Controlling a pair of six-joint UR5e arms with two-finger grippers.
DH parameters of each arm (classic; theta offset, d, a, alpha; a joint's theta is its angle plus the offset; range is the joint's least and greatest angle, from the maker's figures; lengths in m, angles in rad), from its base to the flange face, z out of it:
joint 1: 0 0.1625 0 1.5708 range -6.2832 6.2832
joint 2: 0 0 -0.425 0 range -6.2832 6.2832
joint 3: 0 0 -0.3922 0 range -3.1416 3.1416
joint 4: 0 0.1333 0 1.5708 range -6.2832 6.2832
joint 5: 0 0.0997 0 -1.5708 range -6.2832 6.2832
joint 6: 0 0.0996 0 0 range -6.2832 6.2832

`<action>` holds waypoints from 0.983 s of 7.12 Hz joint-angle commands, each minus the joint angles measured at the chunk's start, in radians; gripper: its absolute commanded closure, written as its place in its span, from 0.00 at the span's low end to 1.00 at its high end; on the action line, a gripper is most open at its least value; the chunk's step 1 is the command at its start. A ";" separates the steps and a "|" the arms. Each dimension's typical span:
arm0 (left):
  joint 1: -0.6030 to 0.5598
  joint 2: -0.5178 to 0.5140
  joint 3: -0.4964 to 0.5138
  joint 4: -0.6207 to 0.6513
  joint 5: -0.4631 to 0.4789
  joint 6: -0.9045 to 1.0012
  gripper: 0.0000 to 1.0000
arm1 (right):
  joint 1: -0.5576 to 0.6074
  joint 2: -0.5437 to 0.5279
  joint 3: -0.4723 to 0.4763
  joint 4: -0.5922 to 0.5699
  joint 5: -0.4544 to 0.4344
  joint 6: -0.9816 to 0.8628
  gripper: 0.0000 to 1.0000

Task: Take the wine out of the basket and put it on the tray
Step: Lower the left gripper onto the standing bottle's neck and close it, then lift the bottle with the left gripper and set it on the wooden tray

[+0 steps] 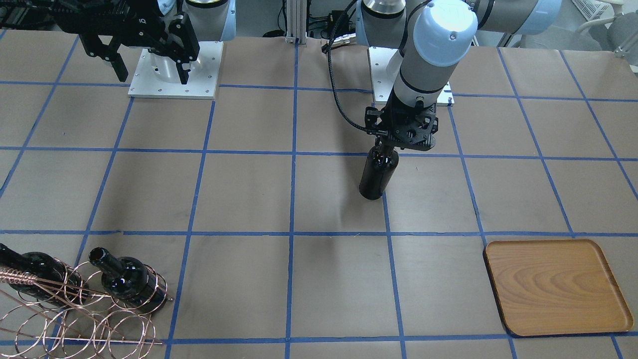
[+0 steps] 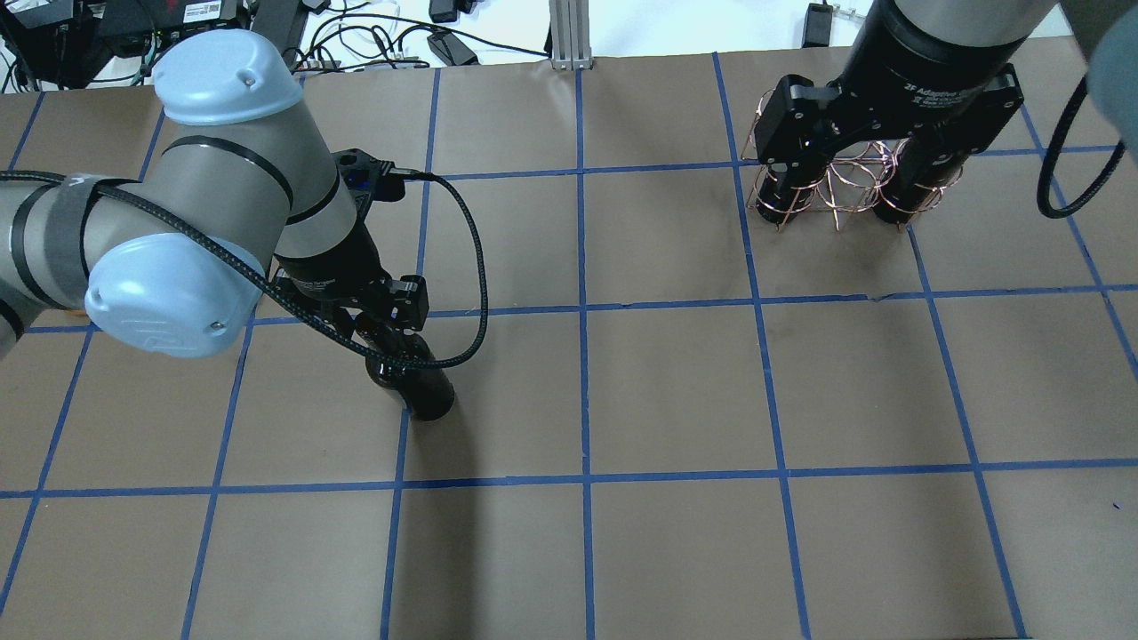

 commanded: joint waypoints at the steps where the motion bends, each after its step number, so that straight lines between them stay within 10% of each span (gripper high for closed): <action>1: 0.002 -0.001 0.017 -0.002 -0.003 0.001 1.00 | 0.000 0.000 0.000 0.000 0.000 0.000 0.00; 7: 0.241 -0.144 0.370 -0.128 0.013 0.257 1.00 | -0.001 0.000 -0.001 -0.002 -0.003 -0.002 0.00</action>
